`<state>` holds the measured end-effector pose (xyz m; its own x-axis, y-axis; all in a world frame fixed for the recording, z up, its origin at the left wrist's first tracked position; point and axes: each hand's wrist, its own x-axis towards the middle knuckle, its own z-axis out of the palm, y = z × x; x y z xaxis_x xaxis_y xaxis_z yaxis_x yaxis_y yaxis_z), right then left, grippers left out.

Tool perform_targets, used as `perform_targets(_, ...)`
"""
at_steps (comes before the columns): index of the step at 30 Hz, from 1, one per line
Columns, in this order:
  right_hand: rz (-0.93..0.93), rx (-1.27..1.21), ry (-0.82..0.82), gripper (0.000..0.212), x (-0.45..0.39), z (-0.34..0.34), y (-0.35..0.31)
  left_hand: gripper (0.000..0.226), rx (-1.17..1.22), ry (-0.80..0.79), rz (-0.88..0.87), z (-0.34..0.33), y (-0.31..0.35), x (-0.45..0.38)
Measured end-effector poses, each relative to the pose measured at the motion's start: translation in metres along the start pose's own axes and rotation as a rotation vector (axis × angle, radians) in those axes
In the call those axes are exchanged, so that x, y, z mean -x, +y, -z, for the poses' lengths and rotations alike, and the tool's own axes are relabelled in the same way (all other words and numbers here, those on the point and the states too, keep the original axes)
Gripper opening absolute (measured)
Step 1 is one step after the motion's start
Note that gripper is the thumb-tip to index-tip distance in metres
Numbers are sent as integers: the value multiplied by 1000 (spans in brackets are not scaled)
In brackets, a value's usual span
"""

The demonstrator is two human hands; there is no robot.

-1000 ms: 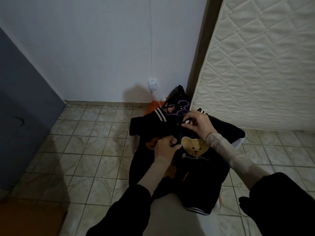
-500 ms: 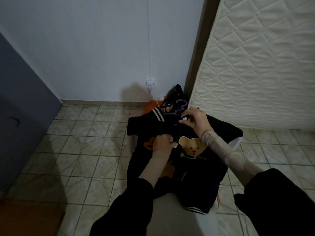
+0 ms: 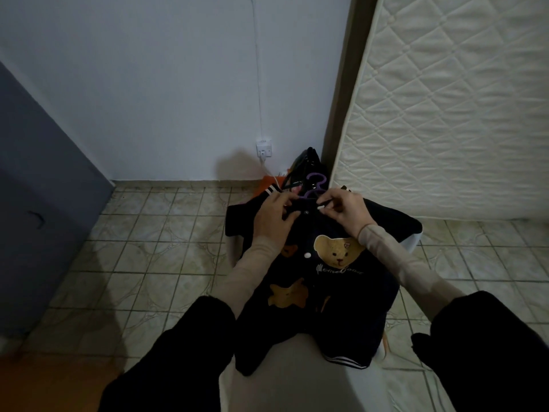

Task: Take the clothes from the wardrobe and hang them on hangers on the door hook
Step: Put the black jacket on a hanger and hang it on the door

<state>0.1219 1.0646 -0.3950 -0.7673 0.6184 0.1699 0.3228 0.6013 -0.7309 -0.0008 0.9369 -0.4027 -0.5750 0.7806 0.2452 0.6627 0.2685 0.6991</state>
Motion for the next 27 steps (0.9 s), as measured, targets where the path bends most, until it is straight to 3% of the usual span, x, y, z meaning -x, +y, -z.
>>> perform_targets(2, -23, -14, -4, 15, -1, 1, 0, 31, -86, -91, -31, -1, -1, -6)
perform_targets(5, -46, -35, 3, 16, -2, 2, 0, 18, -102, -137, -9, -3, -3, -14)
perform_targets(10, -46, -53, -7, 16, -4, 3, -2, 16, 80, -166, 168, -1, 8, -29)
perform_targets(15, -60, -116, 1, 15, -6, 2, -2, 18, 104, -241, 291, -6, 10, -52)
perform_targets(27, -56, -157, 35, 16, -11, -11, 2, 21, 220, -312, 296, -10, 0, -49)
